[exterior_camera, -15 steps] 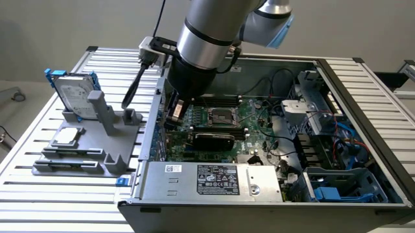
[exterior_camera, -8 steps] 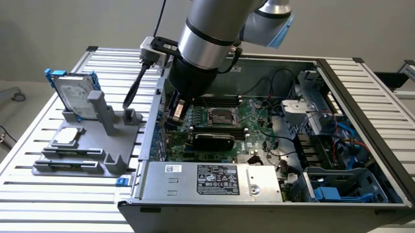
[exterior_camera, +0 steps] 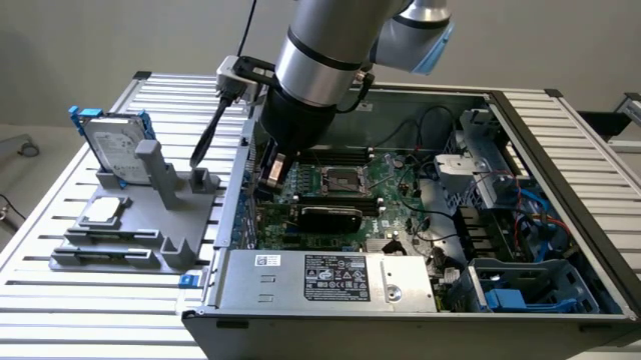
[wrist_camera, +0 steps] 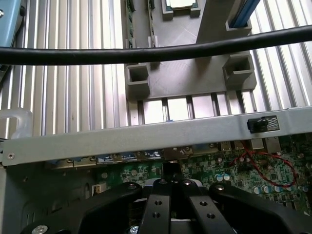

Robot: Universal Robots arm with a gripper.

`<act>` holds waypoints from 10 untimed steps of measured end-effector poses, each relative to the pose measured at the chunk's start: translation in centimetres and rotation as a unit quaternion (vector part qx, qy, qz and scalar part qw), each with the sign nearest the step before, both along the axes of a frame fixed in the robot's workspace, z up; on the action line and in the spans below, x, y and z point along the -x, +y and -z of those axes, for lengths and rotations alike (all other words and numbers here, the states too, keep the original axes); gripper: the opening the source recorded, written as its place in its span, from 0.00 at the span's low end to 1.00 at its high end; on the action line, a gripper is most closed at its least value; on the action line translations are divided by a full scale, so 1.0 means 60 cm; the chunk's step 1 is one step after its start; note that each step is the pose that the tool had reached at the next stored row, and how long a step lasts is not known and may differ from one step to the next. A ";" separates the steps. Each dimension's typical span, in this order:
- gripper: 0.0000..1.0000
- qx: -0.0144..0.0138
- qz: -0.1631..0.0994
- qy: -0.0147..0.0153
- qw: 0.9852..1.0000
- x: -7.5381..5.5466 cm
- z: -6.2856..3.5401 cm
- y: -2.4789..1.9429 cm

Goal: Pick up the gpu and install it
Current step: 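Press down on the gpu until it lock into place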

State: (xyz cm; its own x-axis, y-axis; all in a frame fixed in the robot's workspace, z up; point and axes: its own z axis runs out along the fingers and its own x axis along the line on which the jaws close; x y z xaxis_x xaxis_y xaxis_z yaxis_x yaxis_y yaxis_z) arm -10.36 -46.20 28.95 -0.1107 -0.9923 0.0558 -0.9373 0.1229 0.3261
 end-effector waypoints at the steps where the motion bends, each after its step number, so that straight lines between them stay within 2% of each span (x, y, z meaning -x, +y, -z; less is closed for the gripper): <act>1: 0.11 0.000 0.000 0.000 1.000 0.000 0.000 0.0003; 10: 0.11 -0.003 0.000 0.000 1.000 0.000 0.000 0.0041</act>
State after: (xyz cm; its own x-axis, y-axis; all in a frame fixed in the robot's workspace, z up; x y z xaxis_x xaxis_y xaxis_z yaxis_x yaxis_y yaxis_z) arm -10.36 -45.95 28.94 -0.1106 -0.9927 0.0490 -0.9372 0.1206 0.3273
